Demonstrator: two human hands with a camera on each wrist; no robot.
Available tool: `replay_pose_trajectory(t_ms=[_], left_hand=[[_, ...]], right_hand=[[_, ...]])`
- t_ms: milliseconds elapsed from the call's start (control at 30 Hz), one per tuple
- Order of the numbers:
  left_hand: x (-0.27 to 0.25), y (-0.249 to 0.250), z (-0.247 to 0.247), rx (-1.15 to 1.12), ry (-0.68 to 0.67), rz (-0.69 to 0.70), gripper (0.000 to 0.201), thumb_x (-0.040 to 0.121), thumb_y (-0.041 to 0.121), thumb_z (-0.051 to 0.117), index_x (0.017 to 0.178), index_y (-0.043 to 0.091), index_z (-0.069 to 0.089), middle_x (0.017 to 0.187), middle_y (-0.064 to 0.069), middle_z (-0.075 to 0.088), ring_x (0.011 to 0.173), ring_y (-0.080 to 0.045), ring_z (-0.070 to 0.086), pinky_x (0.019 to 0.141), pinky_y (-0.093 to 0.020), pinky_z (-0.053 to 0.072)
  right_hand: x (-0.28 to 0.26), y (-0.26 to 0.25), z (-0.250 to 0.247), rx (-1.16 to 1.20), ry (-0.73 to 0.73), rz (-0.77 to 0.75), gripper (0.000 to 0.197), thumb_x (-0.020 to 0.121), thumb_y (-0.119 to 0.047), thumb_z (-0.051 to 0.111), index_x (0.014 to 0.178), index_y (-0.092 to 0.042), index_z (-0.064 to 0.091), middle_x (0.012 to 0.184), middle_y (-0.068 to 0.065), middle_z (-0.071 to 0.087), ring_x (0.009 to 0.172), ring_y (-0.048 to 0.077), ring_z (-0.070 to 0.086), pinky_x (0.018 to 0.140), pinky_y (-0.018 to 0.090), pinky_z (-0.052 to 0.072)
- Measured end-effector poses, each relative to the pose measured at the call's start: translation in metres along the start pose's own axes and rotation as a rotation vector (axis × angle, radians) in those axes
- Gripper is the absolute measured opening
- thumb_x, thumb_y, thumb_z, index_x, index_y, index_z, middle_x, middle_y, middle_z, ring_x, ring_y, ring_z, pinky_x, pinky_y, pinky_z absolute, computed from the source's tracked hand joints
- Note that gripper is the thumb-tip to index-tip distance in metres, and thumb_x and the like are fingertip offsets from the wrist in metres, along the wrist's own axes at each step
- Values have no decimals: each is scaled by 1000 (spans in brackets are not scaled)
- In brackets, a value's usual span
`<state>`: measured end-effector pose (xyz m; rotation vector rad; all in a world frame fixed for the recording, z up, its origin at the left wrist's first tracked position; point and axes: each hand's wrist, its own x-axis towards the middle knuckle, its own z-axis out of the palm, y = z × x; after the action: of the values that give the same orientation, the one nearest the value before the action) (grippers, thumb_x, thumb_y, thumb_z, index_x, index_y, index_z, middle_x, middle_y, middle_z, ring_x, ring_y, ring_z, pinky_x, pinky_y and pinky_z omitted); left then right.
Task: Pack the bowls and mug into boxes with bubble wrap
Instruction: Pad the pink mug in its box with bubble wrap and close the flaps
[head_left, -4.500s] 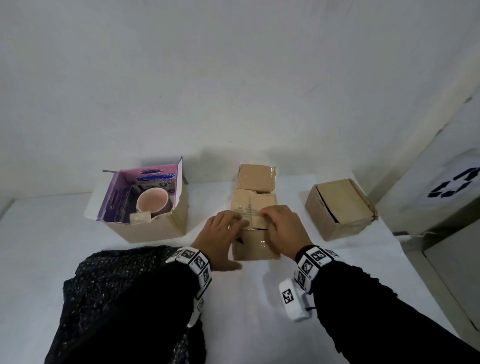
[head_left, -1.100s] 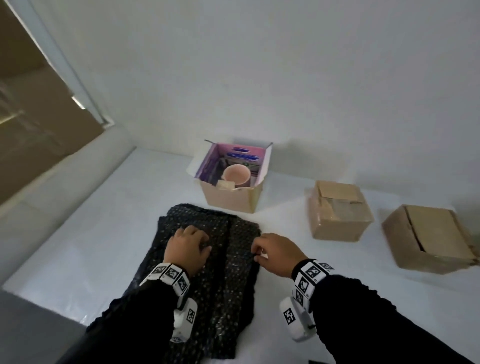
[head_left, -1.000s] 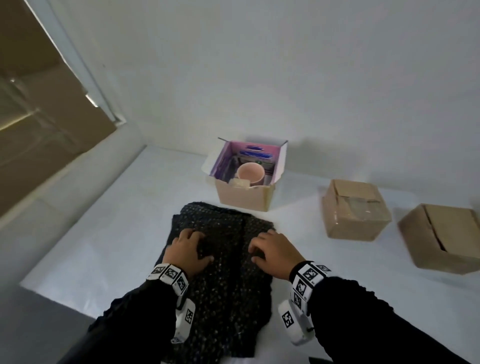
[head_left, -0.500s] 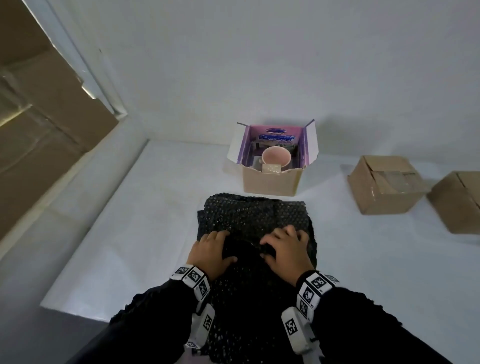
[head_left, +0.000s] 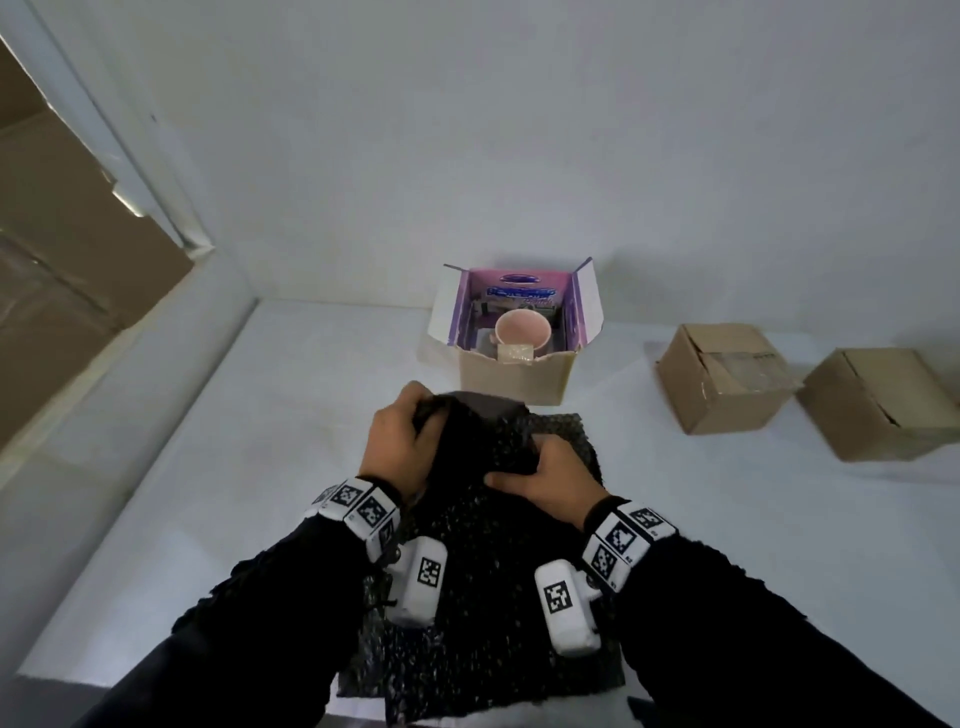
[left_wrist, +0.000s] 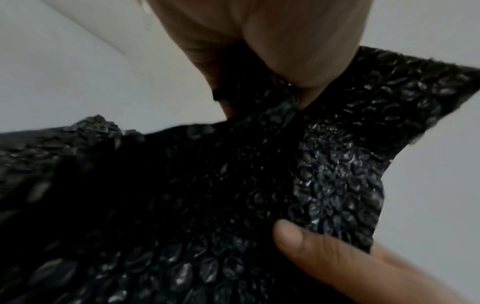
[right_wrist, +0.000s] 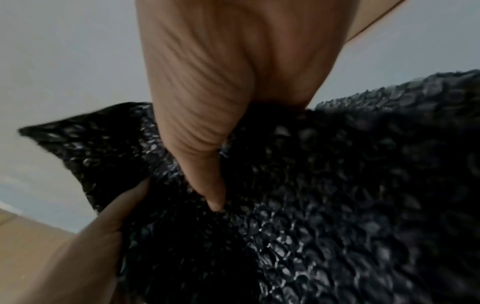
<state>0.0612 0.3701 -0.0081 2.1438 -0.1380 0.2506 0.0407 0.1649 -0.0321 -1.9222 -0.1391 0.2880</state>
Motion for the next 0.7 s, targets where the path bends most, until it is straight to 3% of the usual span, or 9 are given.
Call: replay_pose_trajectory(t_ms=[100, 167, 233, 300, 367, 467, 533, 633, 700], left_hand=[[12, 9, -5, -120, 83, -60, 24, 92, 6, 53, 108, 21, 43, 75, 5, 60, 60, -4, 55, 57, -21, 40], [16, 11, -10, -147, 106, 18, 50, 88, -9, 44, 121, 29, 45, 99, 3, 60, 83, -2, 60, 74, -16, 48], [22, 8, -11, -6, 92, 181, 60, 78, -20, 39, 111, 24, 63, 110, -1, 54, 97, -7, 56, 91, -13, 44], [28, 6, -10, 100, 41, 273, 49, 76, -15, 40, 94, 17, 73, 105, -3, 53, 92, -12, 55, 88, -15, 44], [31, 9, -12, 98, 0, 312, 35, 80, 4, 41, 92, 14, 73, 100, -2, 52, 86, -12, 55, 81, -28, 48], [39, 11, -17, 214, -146, 375, 34, 84, 44, 56, 102, 16, 62, 101, 1, 46, 79, -12, 54, 72, -29, 49], [50, 9, -17, 415, -218, 440, 47, 75, 59, 64, 102, 22, 52, 100, 3, 45, 70, -16, 54, 60, -27, 47], [68, 14, -12, 551, -253, 548, 31, 78, 37, 56, 105, 28, 42, 102, 1, 51, 62, -32, 60, 48, -33, 45], [79, 18, -8, 568, -290, 505, 51, 83, 28, 57, 129, 34, 36, 118, 0, 59, 71, -34, 65, 54, -37, 50]], right_hand=[[8, -12, -9, 127, 13, 85, 28, 88, -12, 67, 115, -15, 62, 113, 3, 70, 105, 16, 65, 99, 33, 48], [17, -19, -18, 122, 29, 117, 18, 93, -13, 60, 110, -18, 57, 112, 10, 67, 106, 27, 64, 98, 42, 48], [26, -30, -25, 107, 21, 125, 14, 96, -17, 54, 107, -25, 54, 113, 10, 65, 106, 29, 63, 99, 48, 46], [32, -42, -32, 90, 14, 111, 14, 98, -18, 49, 111, -23, 54, 114, 9, 64, 109, 28, 60, 102, 45, 44], [36, -53, -40, 99, -1, 76, 17, 96, -25, 56, 112, -18, 56, 113, 8, 66, 109, 26, 61, 100, 40, 45], [36, -57, -56, 80, -110, 27, 63, 69, -44, 84, 120, -25, 52, 115, -2, 67, 105, 13, 65, 95, 33, 51], [40, -53, -67, -102, -207, 27, 86, 57, -34, 93, 128, -24, 45, 120, -6, 63, 109, 9, 62, 97, 29, 48], [52, -50, -80, -614, -251, -20, 70, 67, -24, 84, 129, -19, 51, 117, 0, 64, 106, 16, 61, 94, 31, 47], [60, -51, -88, -722, -189, -46, 44, 78, -18, 68, 121, -19, 58, 113, 3, 65, 103, 21, 61, 88, 32, 48]])
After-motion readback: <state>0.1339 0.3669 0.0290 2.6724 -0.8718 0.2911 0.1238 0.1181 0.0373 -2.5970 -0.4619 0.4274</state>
